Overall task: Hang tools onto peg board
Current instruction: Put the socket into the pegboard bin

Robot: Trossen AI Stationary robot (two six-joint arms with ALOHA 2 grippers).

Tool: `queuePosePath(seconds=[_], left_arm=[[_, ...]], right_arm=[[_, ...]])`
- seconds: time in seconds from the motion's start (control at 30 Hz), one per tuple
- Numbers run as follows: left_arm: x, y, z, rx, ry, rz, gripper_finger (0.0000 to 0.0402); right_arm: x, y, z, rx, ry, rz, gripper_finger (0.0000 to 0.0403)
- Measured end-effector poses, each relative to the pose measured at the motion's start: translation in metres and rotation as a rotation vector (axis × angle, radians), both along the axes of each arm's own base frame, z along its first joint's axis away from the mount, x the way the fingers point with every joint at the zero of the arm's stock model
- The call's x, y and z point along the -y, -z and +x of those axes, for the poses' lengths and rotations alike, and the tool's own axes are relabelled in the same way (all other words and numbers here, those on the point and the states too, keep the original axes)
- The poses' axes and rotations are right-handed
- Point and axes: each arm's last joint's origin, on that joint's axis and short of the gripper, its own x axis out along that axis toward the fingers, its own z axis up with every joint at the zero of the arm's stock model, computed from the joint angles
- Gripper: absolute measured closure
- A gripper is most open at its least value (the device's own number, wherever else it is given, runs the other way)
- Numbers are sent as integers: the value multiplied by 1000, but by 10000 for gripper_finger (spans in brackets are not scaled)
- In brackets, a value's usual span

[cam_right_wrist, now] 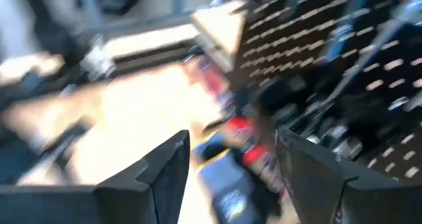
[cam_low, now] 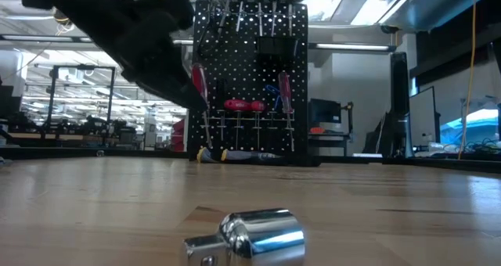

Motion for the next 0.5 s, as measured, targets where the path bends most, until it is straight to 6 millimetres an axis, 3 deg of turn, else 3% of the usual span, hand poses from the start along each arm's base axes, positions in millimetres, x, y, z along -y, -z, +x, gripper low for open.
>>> queuePosePath(seconds=[0.1, 0.2, 0.37, 0.5], left_arm=[[5, -9, -4, -16, 13, -1, 268], [10, -21, -9, -31, 6, -28, 268], [16, -47, -27, -152, -14, -133, 268], [19, -52, -47, -318, -86, -335, 268]], right_arm=[[-38, 7, -11, -69, -79, 23, 192], [-73, 27, -19, -147, -174, 47, 199], [-122, 71, -30, -148, -230, 74, 200], [-150, 110, -40, -93, -276, 94, 200]])
